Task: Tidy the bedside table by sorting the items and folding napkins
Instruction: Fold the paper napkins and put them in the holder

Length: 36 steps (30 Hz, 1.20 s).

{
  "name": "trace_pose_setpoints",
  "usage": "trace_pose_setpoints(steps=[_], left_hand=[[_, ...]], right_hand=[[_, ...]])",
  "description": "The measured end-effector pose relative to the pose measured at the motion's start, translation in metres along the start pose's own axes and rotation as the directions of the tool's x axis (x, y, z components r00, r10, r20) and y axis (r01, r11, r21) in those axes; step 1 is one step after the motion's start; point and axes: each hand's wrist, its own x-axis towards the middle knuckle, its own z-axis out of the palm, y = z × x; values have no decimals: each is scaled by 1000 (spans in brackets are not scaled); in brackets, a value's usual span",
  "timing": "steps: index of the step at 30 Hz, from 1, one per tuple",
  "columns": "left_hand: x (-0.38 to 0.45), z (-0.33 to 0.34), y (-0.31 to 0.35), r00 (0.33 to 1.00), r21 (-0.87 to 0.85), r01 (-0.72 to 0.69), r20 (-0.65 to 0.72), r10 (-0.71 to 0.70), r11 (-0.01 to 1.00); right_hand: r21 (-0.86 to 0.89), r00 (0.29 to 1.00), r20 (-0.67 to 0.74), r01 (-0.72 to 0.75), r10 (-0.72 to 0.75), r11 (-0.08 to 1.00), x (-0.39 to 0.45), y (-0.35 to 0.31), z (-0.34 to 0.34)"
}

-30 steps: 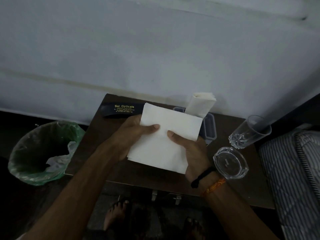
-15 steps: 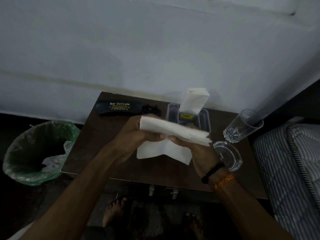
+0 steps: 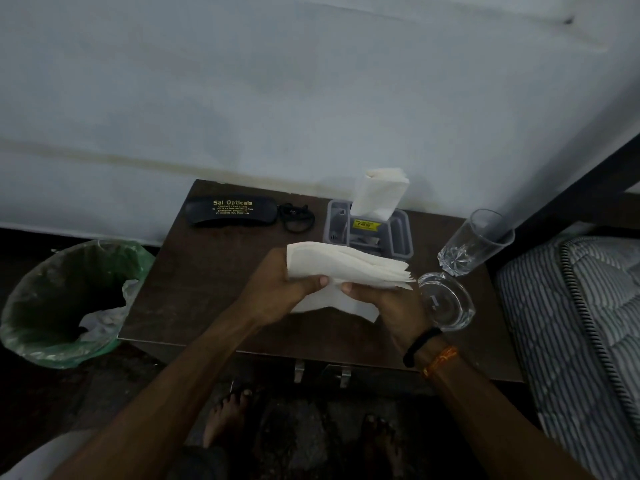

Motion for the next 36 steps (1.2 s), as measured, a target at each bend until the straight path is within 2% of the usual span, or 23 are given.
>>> trace_pose_setpoints(steps=[4,9,12,15,20,24,29,36], left_hand=[[1,5,-8,996,46,87,-43,-85,995],[6,1,1,998,1,60,-35,-60,998],[8,-4,6,998,-53,44,-34,-45,998],[8,-9,13,999,-114,38,40,-33,993],[9,-12,20,991,-171,63,128,-41,983],[7,-9,23,987,-223,74,153,-41,972],[3,-4,26,980,-291,96,194,-39,952],[2,-2,30,980,-372,111,193,-40,921]], right_hand=[[15,998,-21,-59,60,998,-5,12,1],[-2,998,-23,-51,51,999,1,-1,1],[-32,999,43,10,-8,999,1,-17,0],[24,994,111,0,-3,1000,2,-29,-3],[192,963,237,-175,128,966,2,-38,-7],[293,947,269,-257,178,921,2,-41,-8],[399,933,323,-286,158,871,0,-45,0],[452,927,338,-313,165,835,3,-46,4]])
